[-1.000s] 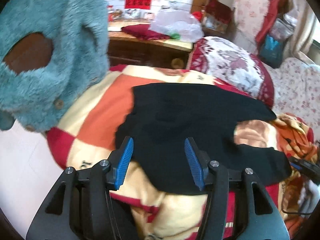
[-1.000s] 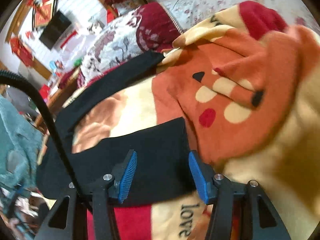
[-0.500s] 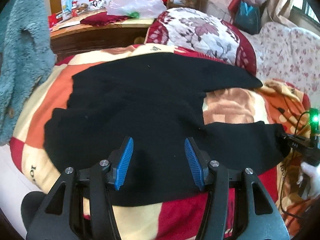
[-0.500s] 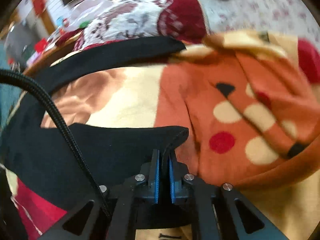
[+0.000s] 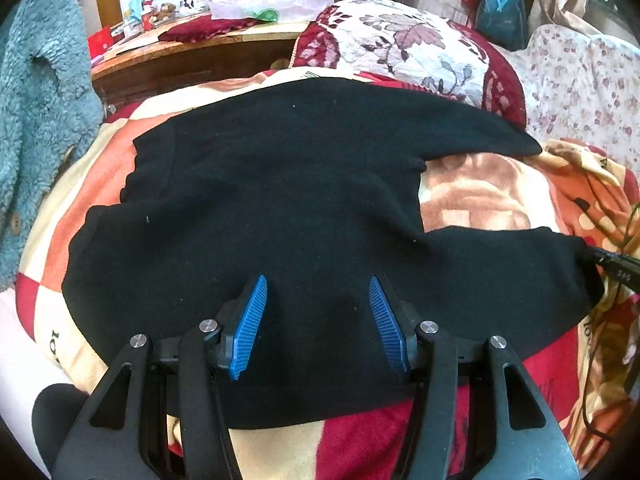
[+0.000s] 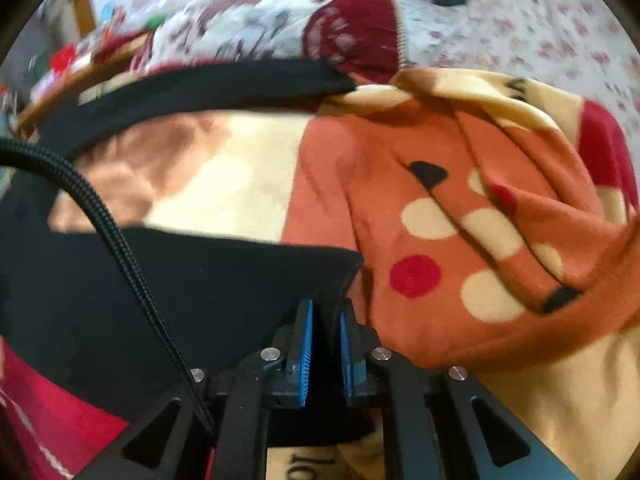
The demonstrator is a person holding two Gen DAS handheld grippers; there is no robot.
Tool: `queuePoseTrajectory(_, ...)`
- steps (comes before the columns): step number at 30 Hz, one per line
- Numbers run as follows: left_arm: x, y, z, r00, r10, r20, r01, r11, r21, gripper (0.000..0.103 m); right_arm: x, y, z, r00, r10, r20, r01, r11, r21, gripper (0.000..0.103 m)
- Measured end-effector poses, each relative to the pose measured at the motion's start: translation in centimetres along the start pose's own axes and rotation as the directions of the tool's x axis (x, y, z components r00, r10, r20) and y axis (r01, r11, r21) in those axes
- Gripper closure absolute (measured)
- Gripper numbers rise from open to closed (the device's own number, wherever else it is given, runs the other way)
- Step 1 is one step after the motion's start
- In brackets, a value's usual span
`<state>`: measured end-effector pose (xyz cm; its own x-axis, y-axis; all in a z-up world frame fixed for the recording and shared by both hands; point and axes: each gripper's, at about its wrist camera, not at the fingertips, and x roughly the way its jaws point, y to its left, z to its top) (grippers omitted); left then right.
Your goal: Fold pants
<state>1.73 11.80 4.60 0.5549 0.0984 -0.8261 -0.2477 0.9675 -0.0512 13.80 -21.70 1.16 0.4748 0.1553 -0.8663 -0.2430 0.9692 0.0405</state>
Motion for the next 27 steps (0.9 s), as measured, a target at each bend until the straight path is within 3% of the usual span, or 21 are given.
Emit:
queuePoseTrajectory(2, -0.3, 0.3, 0.3, 1.0, -0.009, 0.006, 0.01, 1.0, -0.012, 0.05, -1.2, 0.2, 0.5, 0.997, 0.049, 0.053, -0.05, 0.999, 0.02, 0.084)
queuePoseTrajectory(4, -0.7, 0.8, 0.8, 0.999, -0.042, 0.015, 0.042, 0.999, -0.032, 0.05, -2.2, 0.5, 1.1, 0.991, 0.102, 0.086, -0.105, 0.994, 0.034, 0.063)
queuePoseTrajectory(6, -1.1, 1.4, 1.3, 0.999, -0.043, 0.021, 0.044, 0.998, -0.041, 0.05, -2.9, 0.8, 1.9, 0.98, 0.168, 0.108, -0.173, 0.984, 0.045, 0.052)
queuePoseTrajectory(12, -1.7, 5.2, 3.6, 0.997, -0.058, 0.05, 0.062, 0.995, -0.082, 0.05, -2.1, 1.7, 4.9, 0.943, 0.315, 0.104, -0.324, 0.941, 0.094, 0.052)
queuePoseTrajectory(15, -0.9, 8.8, 4.8, 0.998, -0.06, 0.019, 0.062, 0.987, -0.151, 0.05, -1.5, 2.1, 5.9, 0.927, 0.362, 0.096, -0.371, 0.923, 0.106, 0.052)
queuePoseTrajectory(21, 1.2, 14.8, 7.6, 1.0, -0.008, -0.027, 0.003, 0.983, -0.181, 0.05, 0.0, 2.8, 8.8, 0.927, 0.365, 0.086, -0.369, 0.929, 0.034, 0.052)
queuePoseTrajectory(27, 4.1, 18.3, 10.8, 0.996, -0.076, -0.046, 0.067, 0.982, -0.179, 0.05, 2.0, 2.5, 13.4, 0.915, 0.397, 0.078, -0.397, 0.918, -0.011, 0.052)
